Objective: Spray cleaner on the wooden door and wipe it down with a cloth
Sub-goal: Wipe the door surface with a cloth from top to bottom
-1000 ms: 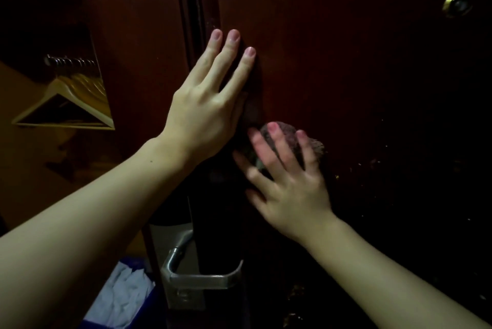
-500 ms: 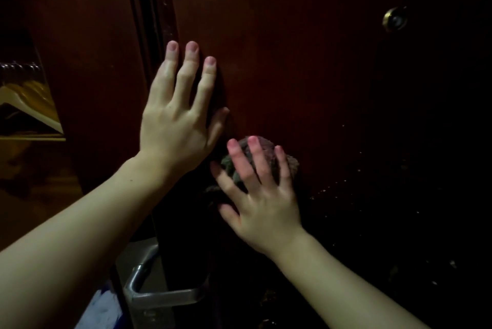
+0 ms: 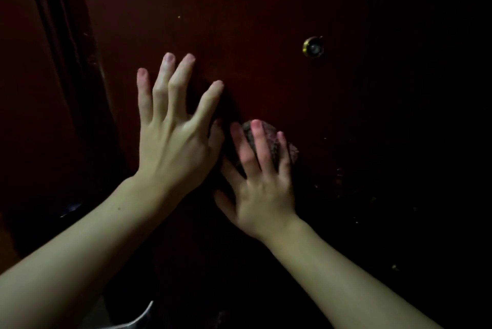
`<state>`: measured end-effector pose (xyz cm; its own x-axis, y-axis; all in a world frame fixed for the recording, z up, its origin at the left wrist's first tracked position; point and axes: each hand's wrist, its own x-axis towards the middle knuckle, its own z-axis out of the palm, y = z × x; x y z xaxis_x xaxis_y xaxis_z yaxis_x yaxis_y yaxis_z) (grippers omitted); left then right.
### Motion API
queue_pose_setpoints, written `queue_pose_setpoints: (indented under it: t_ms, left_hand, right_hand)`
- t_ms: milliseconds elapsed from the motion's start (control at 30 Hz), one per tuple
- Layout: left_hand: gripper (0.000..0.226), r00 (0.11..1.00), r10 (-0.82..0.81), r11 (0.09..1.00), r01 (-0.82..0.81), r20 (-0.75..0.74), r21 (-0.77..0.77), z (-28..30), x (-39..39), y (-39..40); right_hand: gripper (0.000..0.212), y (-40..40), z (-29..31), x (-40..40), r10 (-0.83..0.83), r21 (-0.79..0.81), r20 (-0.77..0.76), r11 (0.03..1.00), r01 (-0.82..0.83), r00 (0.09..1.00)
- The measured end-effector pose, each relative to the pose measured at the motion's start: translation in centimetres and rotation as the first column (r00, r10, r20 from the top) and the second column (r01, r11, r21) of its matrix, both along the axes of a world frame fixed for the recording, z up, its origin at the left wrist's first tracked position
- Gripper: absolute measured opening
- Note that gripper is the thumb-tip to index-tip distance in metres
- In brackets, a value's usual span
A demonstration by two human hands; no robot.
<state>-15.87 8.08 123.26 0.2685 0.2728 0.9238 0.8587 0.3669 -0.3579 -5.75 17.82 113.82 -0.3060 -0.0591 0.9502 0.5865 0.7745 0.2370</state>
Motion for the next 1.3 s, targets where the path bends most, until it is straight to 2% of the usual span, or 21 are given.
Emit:
queue_pose_setpoints:
  t_ms: [67,133,267,367,433,567,633,767,867,933,1067,1133,1200,1300]
  left_hand:
    - [0.05,1.0,-0.011,0.999,0.011,0.001,-0.033,0.7,1.0,0.8]
    - [0.054,1.0,0.012,0.998,-0.011,0.024,-0.061,0.7,1.7,1.4]
    - [0.063,0.992,0.098,0.992,-0.09,0.085,-0.09,0.1,3.2,2.5]
    - [0.067,0.986,0.138,0.987,-0.13,0.092,-0.091,-0.2,4.7,3.6]
    - [0.067,0.986,0.139,0.987,-0.13,0.093,-0.099,-0.5,5.9,4.5]
    - [0.066,0.985,0.131,0.989,-0.123,0.114,-0.078,-0.9,6.6,5.4]
    - [0.066,0.984,0.147,0.988,-0.14,0.103,-0.071,-1.0,6.4,5.2]
    - [0.067,0.978,0.165,0.986,-0.16,0.131,-0.05,-1.3,6.5,5.8]
    - [0.069,0.965,0.157,0.987,-0.157,0.209,-0.017,-1.8,7.7,7.0]
    - [0.07,0.955,0.149,0.988,-0.153,0.258,-0.003,-2.0,8.5,7.6]
    - [0.069,0.959,0.118,0.993,-0.117,0.257,-0.02,-1.9,9.5,7.9]
    - [0.068,0.974,0.111,0.994,-0.105,0.199,-0.042,-1.5,10.0,8.0]
    - [0.07,0.984,0.097,0.994,-0.088,0.152,-0.062,-0.8,10.8,8.6]
    - [0.075,0.994,0.075,0.994,-0.068,0.082,-0.087,0.1,12.3,10.3]
  right_hand:
    - [0.062,2.2,-0.6,2.2,-0.011,0.038,0.019,0.999,0.01,1.0]
    - [0.065,4.9,-1.6,5.1,-0.042,0.005,-0.049,0.999,0.043,0.998]
    - [0.075,8.8,-2.9,10.0,-0.193,-0.227,-0.197,0.963,0.146,0.961]
    - [0.076,7.0,-2.2,8.7,-0.226,-0.351,-0.332,0.931,0.103,0.916]
    - [0.07,5.5,-2.0,6.8,-0.153,-0.278,-0.302,0.958,0.066,0.941]
    - [0.069,7.2,-2.9,8.0,-0.028,0.0,-0.038,1.0,0.028,0.999]
    - [0.071,9.9,-3.6,10.8,-0.051,0.009,-0.035,0.999,0.052,0.998]
    - [0.081,14.5,-4.7,16.9,-0.201,-0.272,-0.22,0.952,0.137,0.955]
    - [0.081,14.0,-3.8,17.0,-0.262,-0.43,-0.366,0.898,0.087,0.893]
    - [0.081,12.3,-3.0,15.2,-0.205,-0.401,-0.373,0.915,0.042,0.905]
    - [0.08,10.0,-2.2,12.2,-0.035,-0.129,-0.115,0.991,0.02,0.993]
    - [0.076,11.0,-1.5,12.7,-0.028,-0.048,-0.069,0.999,0.025,0.997]
    - [0.075,12.7,-1.0,14.5,-0.044,-0.045,-0.09,0.998,0.04,0.995]
    - [0.075,15.8,-0.3,17.9,-0.116,-0.144,-0.183,0.985,0.09,0.976]
